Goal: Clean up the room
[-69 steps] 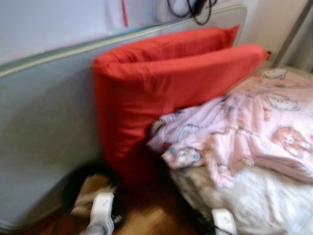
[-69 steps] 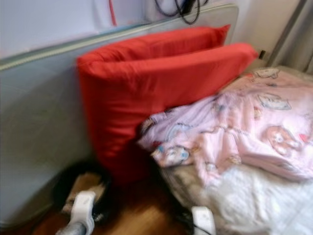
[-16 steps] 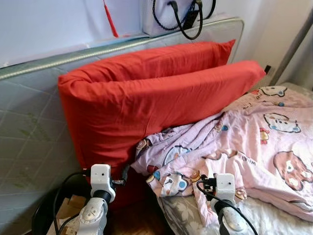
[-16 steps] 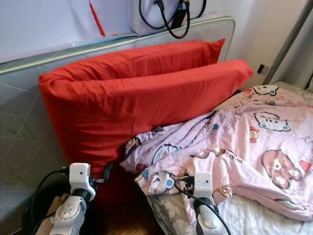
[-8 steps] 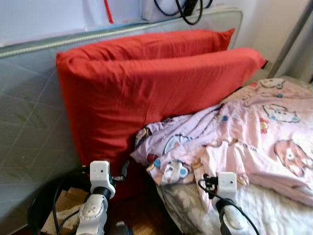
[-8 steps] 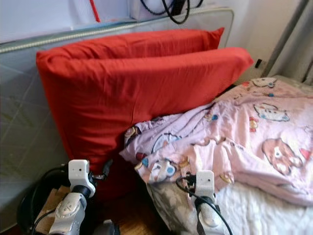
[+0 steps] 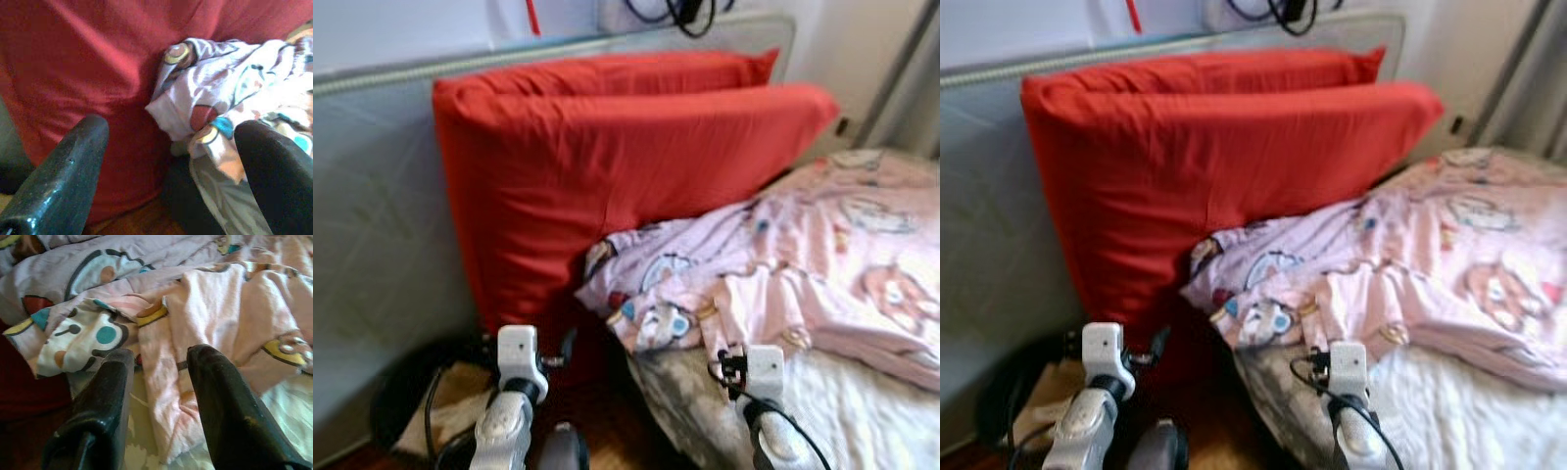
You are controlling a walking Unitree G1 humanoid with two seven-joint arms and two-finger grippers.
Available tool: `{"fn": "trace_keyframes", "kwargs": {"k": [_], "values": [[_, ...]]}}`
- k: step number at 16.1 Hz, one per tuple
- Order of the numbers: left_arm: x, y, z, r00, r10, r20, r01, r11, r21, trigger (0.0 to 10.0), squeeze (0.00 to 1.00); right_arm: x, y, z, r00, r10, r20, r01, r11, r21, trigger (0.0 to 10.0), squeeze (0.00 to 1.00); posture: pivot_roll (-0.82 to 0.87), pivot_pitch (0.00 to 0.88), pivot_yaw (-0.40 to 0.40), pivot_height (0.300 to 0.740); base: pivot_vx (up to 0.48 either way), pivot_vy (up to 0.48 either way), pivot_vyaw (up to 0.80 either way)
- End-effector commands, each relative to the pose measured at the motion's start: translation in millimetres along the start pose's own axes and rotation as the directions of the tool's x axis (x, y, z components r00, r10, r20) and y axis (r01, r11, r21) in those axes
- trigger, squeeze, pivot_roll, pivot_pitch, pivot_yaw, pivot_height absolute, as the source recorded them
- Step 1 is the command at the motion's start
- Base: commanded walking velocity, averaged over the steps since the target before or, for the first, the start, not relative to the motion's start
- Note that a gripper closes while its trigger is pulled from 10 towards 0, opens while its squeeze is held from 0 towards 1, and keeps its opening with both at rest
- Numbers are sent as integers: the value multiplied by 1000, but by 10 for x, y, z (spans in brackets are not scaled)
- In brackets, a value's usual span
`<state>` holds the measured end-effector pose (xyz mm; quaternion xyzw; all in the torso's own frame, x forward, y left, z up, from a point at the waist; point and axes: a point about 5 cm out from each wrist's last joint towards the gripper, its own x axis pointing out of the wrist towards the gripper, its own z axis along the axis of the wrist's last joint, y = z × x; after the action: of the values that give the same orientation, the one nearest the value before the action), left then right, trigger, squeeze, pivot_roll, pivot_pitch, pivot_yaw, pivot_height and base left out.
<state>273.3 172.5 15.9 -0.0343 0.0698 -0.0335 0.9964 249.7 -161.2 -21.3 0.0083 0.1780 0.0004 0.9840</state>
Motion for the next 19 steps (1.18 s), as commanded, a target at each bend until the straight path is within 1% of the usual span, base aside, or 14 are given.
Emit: {"fn": "trace_keyframes", "kwargs": {"k": [1, 4, 7, 8, 10, 11, 16, 19], "values": [[47, -22, 58, 1000, -11, 15, 11, 1000, -5, 10000, 0, 7, -6, 5, 1000, 0, -4, 0, 1000, 9, 10000, 0, 1, 0, -23, 641, 0, 0, 0], [43, -11, 60, 1000, -11, 13, 11, 1000, -7, 10000, 0, 6, 1, -13, 1000, 8, -15, -8, 1000, 11, 10000, 0, 2, 0, -23, 641, 0, 0, 0], [43, -7, 62, 1000, -11, 14, 11, 1000, -8, 10000, 0, 3, 12, -48, 999, 20, -37, -19, 1000, 10, 10000, 0, 3, 0, -22, 641, 160, 0, 0], [43, -7, 63, 1000, -12, 15, 12, 1000, -8, 10000, 0, 3, 19, -70, 998, 25, -55, -24, 1000, 14, 10000, 0, 3, 0, -22, 636, 0, 0, 0], [44, -9, 66, 1000, -13, 16, 14, 1000, -8, 10000, 0, -2, 21, -83, 998, 32, -57, -32, 999, 13, 10000, 0, 1, 0, -21, 612, 0, 0, 0], [46, -13, 68, 1000, -16, 17, 16, 1000, -9, 10000, 0, -17, 3, -112, 998, 28, -64, -26, 999, 18, 10000, 0, 3, 0, -22, 607, 0, 0, 0], [51, -12, 76, 1000, -16, 19, 16, 1000, -8, 10000, 0, -25, -18, -181, 993, 23, -117, -21, 1000, 16, 10000, 0, 5, 0, -20, 607, 0, 0, 0], [54, -7, 86, 1000, -17, 22, 17, 1000, -5, 10000, 0, -30, -12, -199, 991, 33, -127, -32, 999, 12, 10000, 0, 5, 0, -19, 607, 85, 0, 0]]}}
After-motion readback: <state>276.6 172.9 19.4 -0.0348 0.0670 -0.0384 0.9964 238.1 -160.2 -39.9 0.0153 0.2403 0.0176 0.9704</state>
